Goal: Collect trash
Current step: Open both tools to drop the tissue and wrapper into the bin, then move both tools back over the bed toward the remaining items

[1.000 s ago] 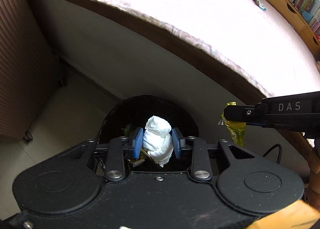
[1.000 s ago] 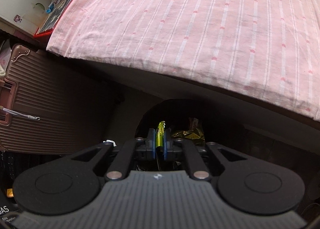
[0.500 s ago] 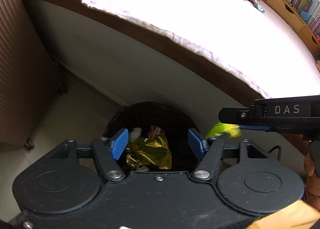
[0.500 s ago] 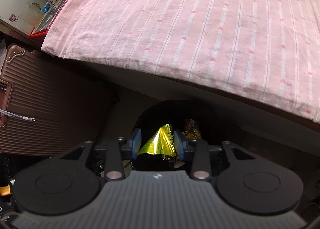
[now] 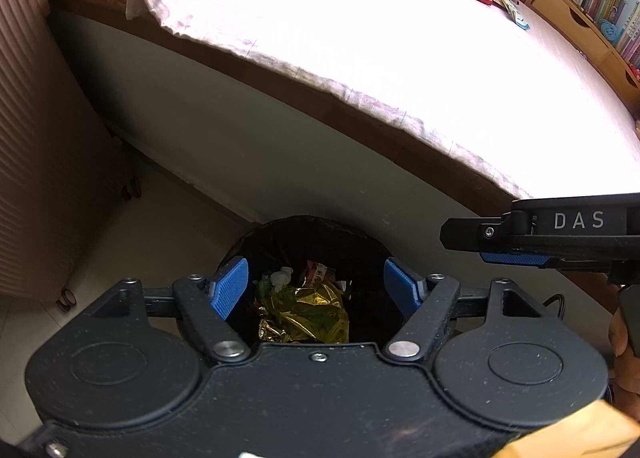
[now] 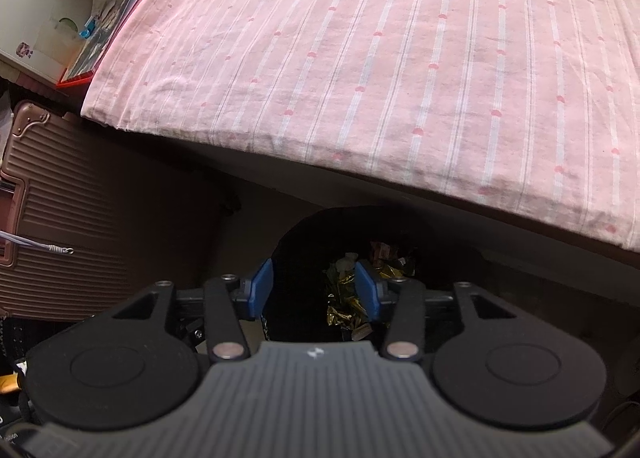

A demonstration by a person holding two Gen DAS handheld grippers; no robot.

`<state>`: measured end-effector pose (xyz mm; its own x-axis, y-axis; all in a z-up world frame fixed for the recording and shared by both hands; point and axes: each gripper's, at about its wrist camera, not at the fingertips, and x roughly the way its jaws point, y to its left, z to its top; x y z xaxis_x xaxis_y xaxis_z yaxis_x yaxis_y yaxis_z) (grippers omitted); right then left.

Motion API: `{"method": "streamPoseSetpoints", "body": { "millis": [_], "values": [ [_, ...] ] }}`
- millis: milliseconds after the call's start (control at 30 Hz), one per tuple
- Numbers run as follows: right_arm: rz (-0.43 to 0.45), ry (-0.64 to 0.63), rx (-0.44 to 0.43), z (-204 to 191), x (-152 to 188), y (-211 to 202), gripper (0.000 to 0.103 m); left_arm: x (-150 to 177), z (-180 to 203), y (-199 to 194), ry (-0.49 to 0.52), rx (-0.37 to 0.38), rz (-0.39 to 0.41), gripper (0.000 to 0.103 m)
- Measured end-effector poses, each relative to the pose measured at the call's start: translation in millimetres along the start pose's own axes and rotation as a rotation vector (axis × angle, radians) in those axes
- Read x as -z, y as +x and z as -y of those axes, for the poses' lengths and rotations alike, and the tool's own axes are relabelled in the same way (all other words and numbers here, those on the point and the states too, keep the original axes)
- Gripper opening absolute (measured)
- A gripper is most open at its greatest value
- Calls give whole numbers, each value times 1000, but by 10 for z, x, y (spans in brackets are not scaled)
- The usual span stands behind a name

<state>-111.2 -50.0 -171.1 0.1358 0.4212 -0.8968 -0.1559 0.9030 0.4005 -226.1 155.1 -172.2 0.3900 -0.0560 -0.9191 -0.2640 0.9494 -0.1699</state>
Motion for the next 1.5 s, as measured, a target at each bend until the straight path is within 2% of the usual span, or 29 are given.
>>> {"method": "streamPoseSetpoints", "body": {
  "millis": [133, 267, 400, 500, 600, 867, 1033, 1167, 1300, 1500],
  "values": [
    [24, -22, -1, -23, -22, -117, 62, -31, 24, -106, 14, -4, 17, 73],
    [94, -64, -22, -42, -92, -392, 65, -154, 86, -311, 37, 10, 91, 77],
    [187, -88, -26, -2, -251, -692, 69, -388, 175, -492, 41, 25, 174, 78],
    [259, -82, -15, 91, -446, -902, 72, -614, 292, -624, 66, 51, 262, 78],
    [336, -66, 3, 217, -689, -1108, 75, -872, 441, -691, 78, 62, 318, 78],
    [477, -54, 85, 641, -1398, -1450, 79, -1718, 969, -540, 50, 92, 327, 78],
    [539, -43, 178, 942, -1885, -1481, 80, -2210, 1398, -348, 106, 82, 335, 81],
    [543, -47, 233, 1205, -2229, -1393, 81, -2567, 1778, -114, 158, 59, 359, 81],
    [496, -55, 245, 1413, -2543, -1179, 81, -2890, 2085, 245, 154, 63, 343, 81],
    [405, -99, 210, 1540, -2953, -731, 81, -3273, 2413, 901, 114, 25, 251, 64]
  ]
}}
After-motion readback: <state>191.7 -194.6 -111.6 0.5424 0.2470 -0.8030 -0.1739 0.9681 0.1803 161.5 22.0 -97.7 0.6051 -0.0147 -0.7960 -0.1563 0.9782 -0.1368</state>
